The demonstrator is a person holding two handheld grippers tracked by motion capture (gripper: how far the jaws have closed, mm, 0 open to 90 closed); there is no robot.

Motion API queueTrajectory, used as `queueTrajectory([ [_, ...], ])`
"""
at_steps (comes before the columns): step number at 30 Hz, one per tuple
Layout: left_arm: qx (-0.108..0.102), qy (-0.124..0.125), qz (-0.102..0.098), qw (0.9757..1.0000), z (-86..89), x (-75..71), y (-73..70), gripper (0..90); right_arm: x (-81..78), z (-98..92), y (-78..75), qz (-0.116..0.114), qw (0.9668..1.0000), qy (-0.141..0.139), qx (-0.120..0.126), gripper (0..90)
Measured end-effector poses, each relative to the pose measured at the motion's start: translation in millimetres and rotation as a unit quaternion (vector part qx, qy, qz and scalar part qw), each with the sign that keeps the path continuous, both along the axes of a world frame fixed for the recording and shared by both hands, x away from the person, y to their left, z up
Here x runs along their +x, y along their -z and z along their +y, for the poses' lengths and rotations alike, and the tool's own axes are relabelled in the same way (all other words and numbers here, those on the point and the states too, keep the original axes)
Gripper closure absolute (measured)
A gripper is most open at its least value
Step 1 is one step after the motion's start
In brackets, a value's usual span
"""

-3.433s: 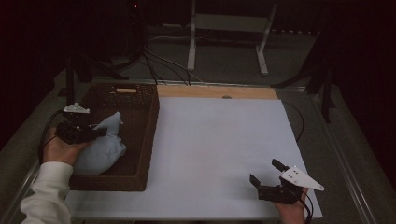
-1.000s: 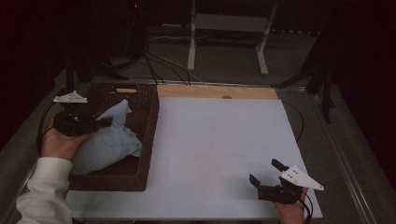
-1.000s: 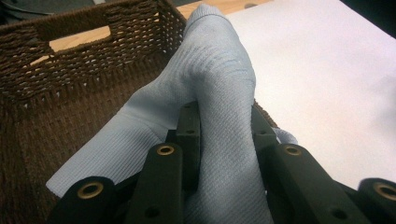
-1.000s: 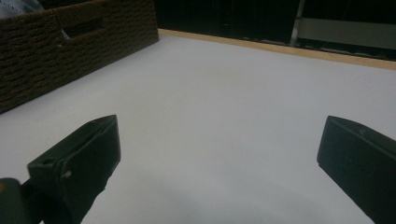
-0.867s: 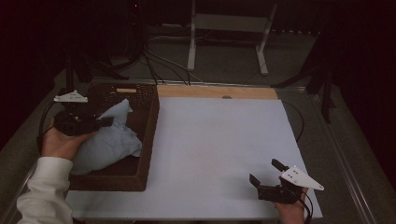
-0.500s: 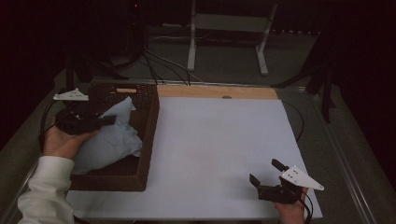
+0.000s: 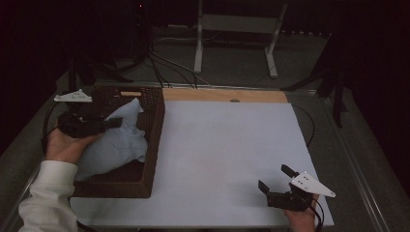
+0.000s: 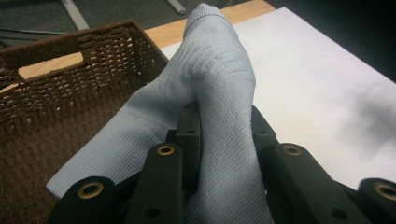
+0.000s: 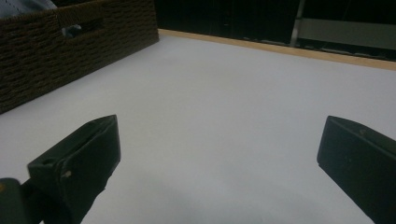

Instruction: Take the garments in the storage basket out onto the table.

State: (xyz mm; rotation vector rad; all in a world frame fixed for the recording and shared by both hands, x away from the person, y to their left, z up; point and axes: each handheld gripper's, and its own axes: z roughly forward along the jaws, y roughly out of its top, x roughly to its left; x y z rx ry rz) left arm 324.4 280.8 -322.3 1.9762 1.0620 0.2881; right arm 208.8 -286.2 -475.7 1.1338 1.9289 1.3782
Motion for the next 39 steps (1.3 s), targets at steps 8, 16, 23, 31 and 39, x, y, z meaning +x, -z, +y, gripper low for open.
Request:
queueTrajectory([
  [8,-0.016,0.010,-0.003,0.9998,-3.8,0.8,-1.5,74.0,0.0,0.1,0.0,0.000,1.0000,0.000,0.000,0.0],
  [16,-0.036,0.019,-0.004,0.9991,-7.9,1.8,-2.0,74.0,0.2,0.5,0.1,0.000,1.0000,-0.001,-0.001,0.0],
  [23,-0.053,0.032,-0.006,0.9981,-15.4,3.9,-2.8,74.1,0.3,0.5,0.2,0.001,1.0000,-0.002,0.000,0.0],
  [31,-0.075,0.047,-0.011,0.9961,-22.8,5.5,-7.3,74.2,0.5,0.6,0.3,0.001,1.0000,-0.003,0.000,0.0],
  [39,-0.087,0.059,-0.013,0.9944,-31.0,7.0,-9.0,74.2,0.6,0.4,0.3,0.001,1.0000,-0.003,0.000,0.0],
])
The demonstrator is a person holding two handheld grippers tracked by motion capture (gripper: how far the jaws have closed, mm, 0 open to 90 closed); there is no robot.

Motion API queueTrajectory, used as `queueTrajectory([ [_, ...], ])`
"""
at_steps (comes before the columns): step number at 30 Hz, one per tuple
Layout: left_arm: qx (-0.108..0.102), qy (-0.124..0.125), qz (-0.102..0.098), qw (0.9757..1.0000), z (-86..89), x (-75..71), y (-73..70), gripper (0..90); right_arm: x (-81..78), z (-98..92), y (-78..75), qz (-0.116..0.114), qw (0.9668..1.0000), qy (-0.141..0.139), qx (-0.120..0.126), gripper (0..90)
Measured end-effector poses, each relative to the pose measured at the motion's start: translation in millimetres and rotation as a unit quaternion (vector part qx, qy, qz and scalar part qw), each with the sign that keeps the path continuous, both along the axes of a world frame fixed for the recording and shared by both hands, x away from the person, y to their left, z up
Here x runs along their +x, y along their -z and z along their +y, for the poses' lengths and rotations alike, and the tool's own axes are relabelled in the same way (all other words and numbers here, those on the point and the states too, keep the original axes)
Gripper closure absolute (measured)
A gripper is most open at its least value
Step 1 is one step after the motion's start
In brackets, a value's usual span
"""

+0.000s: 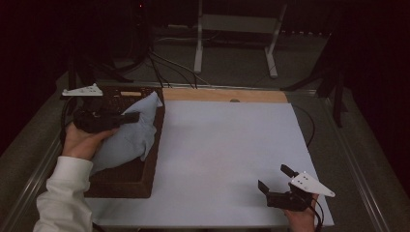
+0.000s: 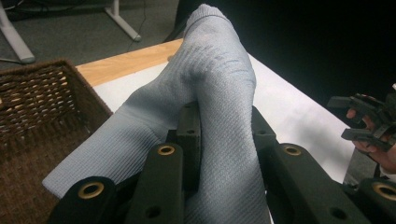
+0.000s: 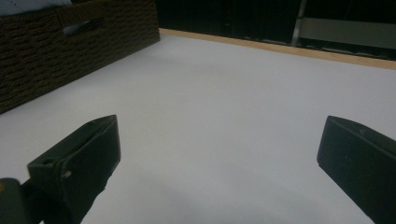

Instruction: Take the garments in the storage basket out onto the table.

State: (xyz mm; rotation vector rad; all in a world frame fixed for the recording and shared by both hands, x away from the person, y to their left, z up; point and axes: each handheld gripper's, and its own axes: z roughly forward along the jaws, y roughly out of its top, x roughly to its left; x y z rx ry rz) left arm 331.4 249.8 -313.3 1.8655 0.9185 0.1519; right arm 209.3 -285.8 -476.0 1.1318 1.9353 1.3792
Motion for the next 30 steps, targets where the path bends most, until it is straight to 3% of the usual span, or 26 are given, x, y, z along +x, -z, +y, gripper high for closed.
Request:
queueTrajectory([
  [8,-0.017,0.011,-0.006,0.9998,-3.4,-1.8,-6.0,74.2,0.0,-0.4,-0.2,-0.001,1.0000,0.000,0.000,0.0],
  [15,-0.015,0.016,-0.014,0.9997,-8.9,-4.0,-12.0,74.2,-0.1,-0.5,-0.4,-0.002,1.0000,0.001,0.000,0.0],
  [21,-0.037,0.031,-0.025,0.9985,-13.8,-4.8,-19.1,74.2,-0.1,-0.3,-0.4,-0.002,1.0000,0.000,0.000,0.0],
  [30,-0.027,0.046,-0.025,0.9983,-33.5,-0.9,-19.1,74.1,-0.2,-0.6,-0.6,-0.004,1.0000,0.000,0.000,0.0],
])
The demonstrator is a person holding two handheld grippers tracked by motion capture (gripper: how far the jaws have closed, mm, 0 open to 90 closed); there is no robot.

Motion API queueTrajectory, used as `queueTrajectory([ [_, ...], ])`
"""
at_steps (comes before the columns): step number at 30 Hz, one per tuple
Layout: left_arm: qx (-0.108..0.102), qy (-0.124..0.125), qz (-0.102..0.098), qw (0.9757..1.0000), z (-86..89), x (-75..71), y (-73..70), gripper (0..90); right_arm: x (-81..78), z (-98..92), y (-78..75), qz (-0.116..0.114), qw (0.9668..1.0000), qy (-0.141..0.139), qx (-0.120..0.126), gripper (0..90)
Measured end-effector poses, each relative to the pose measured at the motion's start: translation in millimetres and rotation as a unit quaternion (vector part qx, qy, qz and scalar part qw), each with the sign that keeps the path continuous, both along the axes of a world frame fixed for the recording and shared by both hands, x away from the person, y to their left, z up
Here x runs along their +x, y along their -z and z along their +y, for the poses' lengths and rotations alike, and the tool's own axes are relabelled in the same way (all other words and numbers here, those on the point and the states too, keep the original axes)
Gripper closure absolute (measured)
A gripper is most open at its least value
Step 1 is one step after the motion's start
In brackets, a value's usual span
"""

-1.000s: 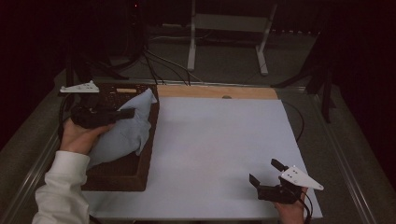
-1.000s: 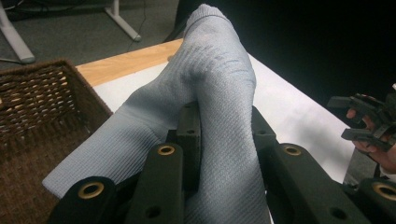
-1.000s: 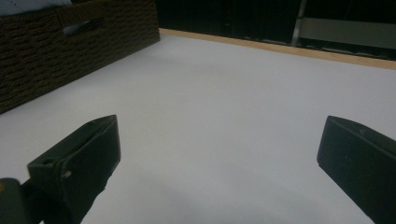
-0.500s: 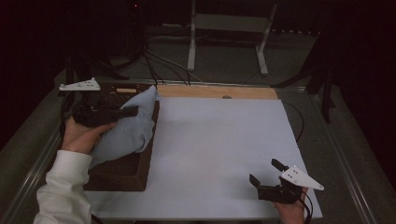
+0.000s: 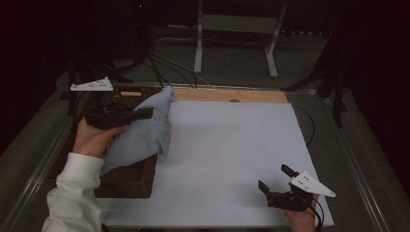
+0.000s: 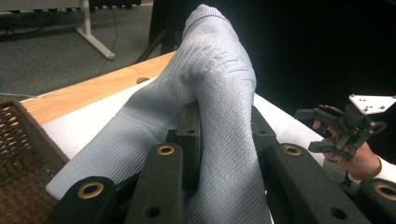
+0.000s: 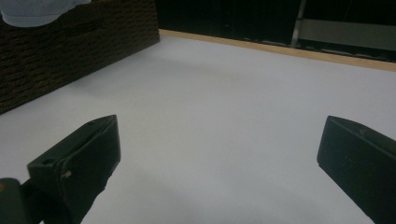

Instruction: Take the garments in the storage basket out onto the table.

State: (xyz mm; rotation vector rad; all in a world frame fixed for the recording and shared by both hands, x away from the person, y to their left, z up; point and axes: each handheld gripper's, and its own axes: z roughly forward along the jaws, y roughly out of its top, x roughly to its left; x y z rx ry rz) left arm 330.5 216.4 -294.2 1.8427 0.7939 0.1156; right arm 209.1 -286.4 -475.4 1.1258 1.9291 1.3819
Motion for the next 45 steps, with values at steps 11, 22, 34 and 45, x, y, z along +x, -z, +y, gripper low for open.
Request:
queueTrajectory([
  [11,-0.008,0.010,-0.003,0.9999,-13.8,1.9,-3.3,74.1,0.0,-0.3,-0.1,0.000,1.0000,0.000,0.001,0.0],
  [22,-0.018,0.022,-0.008,0.9996,-24.0,2.7,-6.2,74.1,0.0,-0.3,-0.1,0.001,1.0000,0.000,0.002,0.0],
  [34,-0.025,0.041,-0.005,0.9988,-40.7,8.1,-5.2,74.0,0.4,-0.2,0.2,0.001,1.0000,0.000,0.001,0.0],
  [45,-0.013,0.055,0.001,0.9984,-62.5,13.5,-0.1,73.9,0.6,-0.9,0.0,0.000,1.0000,0.000,0.002,0.0],
])
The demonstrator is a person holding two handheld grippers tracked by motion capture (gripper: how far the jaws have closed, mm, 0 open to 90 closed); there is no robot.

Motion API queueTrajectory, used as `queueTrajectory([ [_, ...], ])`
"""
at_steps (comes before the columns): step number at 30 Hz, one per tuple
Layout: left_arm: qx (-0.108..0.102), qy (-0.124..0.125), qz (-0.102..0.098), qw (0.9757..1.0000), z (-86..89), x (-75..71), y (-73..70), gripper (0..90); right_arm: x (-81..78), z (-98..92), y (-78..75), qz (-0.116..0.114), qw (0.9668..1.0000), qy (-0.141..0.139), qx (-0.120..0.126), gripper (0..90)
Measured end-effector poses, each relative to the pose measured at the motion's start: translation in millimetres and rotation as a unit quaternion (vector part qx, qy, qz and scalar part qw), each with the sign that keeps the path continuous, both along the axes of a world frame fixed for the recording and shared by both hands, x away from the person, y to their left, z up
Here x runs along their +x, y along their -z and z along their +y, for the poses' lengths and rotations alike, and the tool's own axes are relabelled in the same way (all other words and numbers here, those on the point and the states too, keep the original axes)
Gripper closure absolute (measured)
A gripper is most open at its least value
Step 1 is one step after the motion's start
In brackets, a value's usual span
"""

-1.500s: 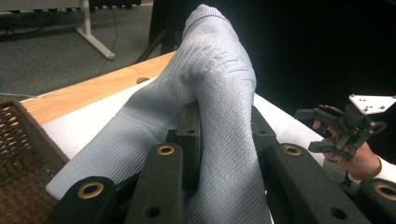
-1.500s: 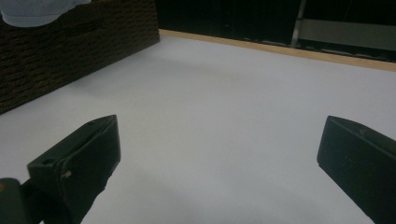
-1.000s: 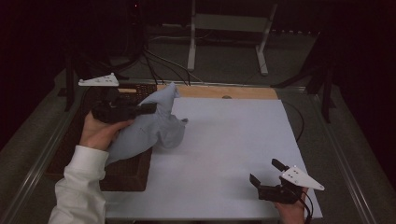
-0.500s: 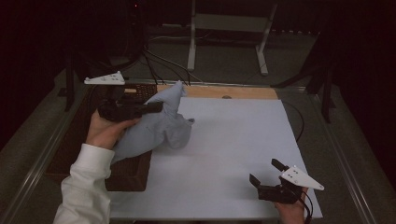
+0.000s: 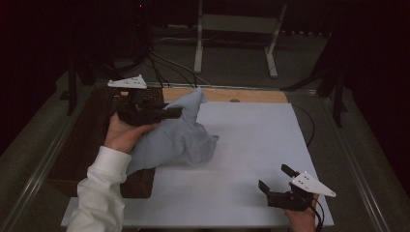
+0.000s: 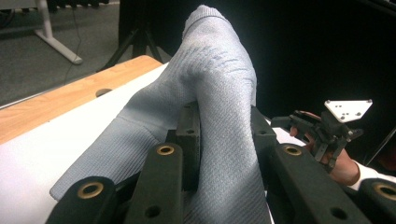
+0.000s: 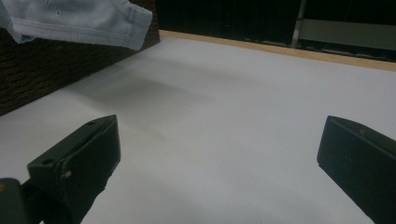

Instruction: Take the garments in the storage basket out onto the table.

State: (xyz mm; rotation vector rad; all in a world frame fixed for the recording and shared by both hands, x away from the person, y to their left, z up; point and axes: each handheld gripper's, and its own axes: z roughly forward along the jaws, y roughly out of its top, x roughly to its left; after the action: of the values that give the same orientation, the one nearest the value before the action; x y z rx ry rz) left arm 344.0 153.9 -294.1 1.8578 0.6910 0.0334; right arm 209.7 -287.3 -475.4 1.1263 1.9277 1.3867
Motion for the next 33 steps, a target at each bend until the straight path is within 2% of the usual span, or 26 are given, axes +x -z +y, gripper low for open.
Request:
queueTrajectory([
  [20,-0.002,0.027,0.009,0.9996,-40.2,6.0,10.8,73.5,-0.4,-1.0,-0.4,0.000,1.0000,0.002,0.001,0.0],
  [28,0.017,0.032,0.010,0.9993,-58.9,7.6,17.6,73.4,-0.5,-1.0,-0.4,0.001,1.0000,0.002,0.001,0.0],
  [33,0.019,0.037,0.012,0.9991,-69.2,9.4,22.3,73.3,-0.5,-1.3,-0.6,0.001,1.0000,0.002,0.002,0.0],
])
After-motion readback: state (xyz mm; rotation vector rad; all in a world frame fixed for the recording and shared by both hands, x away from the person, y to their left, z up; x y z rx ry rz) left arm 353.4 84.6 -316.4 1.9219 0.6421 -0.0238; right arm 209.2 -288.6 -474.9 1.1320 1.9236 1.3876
